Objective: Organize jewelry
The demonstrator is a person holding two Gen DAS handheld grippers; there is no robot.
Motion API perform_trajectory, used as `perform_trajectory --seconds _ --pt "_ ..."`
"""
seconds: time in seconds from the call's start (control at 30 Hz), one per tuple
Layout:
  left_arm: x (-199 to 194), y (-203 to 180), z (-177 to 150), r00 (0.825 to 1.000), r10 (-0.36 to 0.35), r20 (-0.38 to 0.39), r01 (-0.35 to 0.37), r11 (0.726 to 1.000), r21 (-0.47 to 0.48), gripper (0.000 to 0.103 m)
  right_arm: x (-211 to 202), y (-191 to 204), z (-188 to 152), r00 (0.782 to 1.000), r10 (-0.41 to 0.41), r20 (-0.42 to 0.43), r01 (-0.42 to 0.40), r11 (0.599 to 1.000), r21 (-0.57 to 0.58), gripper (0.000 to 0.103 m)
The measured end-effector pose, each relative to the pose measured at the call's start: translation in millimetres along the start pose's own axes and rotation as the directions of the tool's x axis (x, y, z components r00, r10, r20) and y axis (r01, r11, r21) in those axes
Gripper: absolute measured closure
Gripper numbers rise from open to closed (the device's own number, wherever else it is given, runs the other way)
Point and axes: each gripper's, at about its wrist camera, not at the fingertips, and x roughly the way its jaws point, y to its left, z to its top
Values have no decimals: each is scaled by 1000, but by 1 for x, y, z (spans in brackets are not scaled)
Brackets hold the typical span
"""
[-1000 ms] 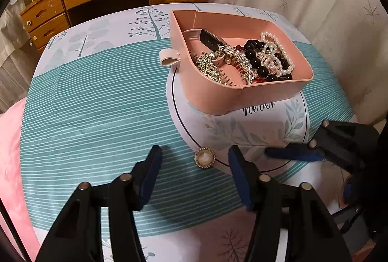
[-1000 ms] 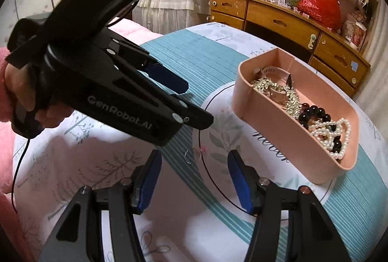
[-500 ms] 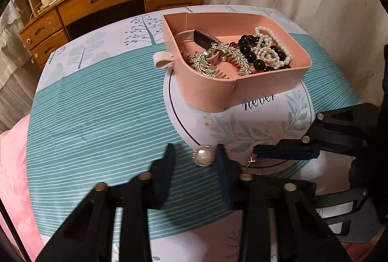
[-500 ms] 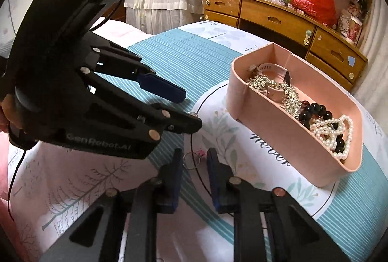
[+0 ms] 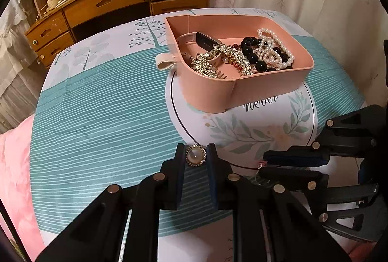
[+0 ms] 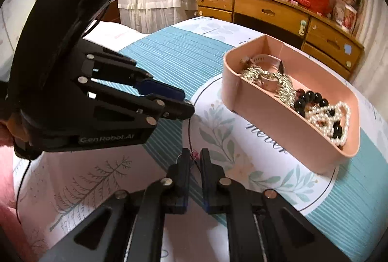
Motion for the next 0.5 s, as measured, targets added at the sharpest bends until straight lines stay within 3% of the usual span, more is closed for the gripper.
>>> perform_trajectory --seconds 0.5 --pt "-2 8 0 1000 -24 5 24 998 -52 91 -9 -7 0 999 26 20 -27 997 68 95"
